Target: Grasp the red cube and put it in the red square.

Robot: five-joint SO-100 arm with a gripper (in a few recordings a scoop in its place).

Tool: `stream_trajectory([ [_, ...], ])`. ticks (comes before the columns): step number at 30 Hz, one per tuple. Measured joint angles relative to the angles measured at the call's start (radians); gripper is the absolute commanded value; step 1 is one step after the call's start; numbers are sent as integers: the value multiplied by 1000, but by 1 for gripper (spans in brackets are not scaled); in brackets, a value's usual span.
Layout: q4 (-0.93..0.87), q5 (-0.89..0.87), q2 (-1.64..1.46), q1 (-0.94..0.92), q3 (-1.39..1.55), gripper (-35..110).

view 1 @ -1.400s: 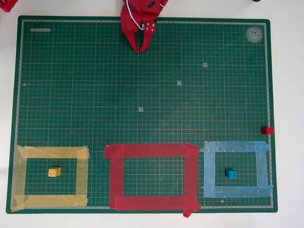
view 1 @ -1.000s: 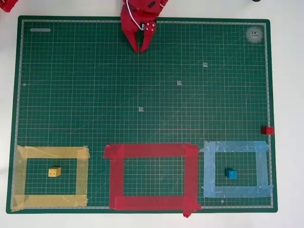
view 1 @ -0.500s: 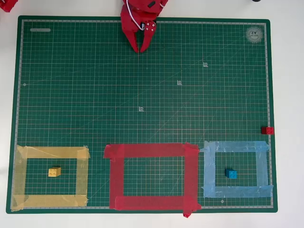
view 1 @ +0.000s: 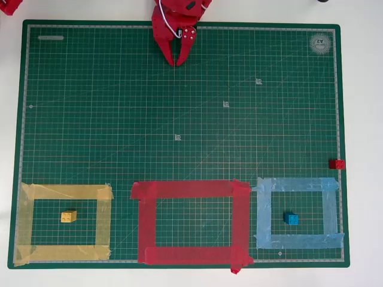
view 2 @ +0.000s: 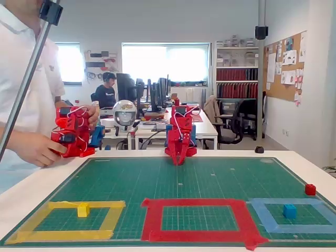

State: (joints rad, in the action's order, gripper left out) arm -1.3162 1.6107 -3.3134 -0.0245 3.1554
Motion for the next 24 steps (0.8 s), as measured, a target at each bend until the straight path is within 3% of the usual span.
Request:
stream_trajectory([
  [12,3,54,26,15,-54,1],
  [21,5,202,741,298,-838,1],
  [24,104,204,986,451,-1092,1],
])
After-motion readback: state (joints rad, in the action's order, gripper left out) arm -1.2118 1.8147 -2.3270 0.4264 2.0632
